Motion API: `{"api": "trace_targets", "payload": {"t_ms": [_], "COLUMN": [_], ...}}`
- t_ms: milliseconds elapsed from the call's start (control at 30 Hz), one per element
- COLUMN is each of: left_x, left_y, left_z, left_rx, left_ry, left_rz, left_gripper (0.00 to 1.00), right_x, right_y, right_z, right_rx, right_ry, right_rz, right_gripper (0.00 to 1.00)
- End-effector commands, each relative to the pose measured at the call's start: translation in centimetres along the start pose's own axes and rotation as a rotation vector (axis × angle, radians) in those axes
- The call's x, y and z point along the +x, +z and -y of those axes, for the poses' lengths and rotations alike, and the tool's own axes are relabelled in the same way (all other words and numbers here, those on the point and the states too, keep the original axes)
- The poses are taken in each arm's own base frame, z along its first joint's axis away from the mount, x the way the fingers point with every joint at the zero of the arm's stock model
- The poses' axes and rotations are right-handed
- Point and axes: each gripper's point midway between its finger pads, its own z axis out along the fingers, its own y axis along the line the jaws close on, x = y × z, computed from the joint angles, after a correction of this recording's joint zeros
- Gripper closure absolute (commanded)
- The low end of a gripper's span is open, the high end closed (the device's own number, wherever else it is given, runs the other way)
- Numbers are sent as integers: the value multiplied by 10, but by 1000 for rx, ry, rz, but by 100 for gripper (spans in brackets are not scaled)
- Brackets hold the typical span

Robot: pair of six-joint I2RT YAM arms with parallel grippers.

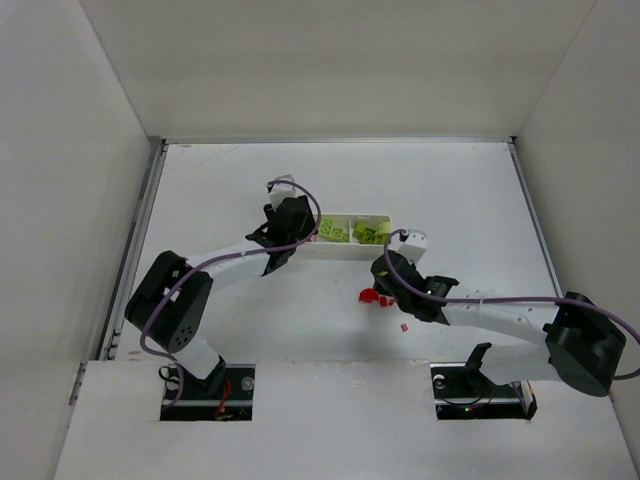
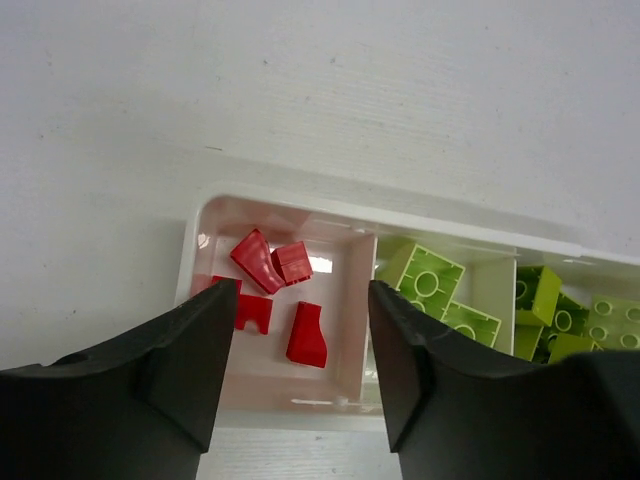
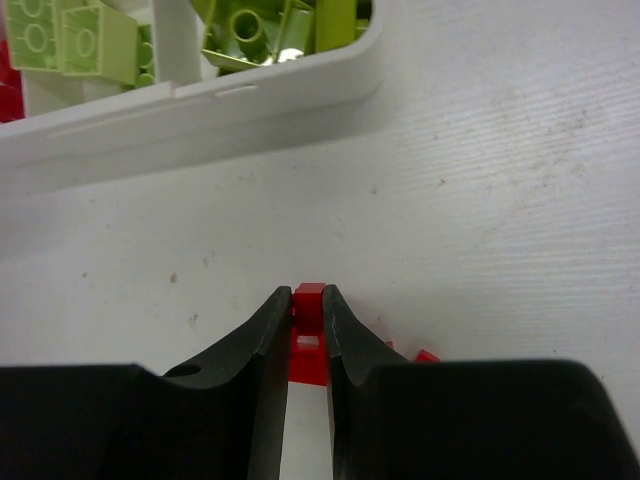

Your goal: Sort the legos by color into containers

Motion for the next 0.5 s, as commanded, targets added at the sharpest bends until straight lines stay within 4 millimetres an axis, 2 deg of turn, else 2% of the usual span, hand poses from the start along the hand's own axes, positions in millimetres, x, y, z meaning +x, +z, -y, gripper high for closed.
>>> {"api": "trace_targets", "payload": {"t_ms": [0, 100, 200, 333, 467], "left_x": [-45, -51, -48, -24, 10], "left_y": [-21, -40, -63, -90, -107], "left_z": [22, 16, 6, -14, -47], "left_rx": [80, 96, 115, 124, 82], "left_ry": [-36, -51, -67, -65, -54], "left_rz": [109, 130, 149, 137, 101], "left_gripper": [46, 45, 50, 52, 52], "right_x": [-32, -49, -60, -69, -70], "right_y": [-7, -2, 10, 38, 65], "right_z": [-51, -83, -116, -152, -178], "right_rx": [-166, -251, -311, -347, -363], "right_ry": [11, 31, 19, 21, 24], "right_rz": [64, 71, 68, 54, 26], "right_gripper": [78, 78, 78, 77, 77]}}
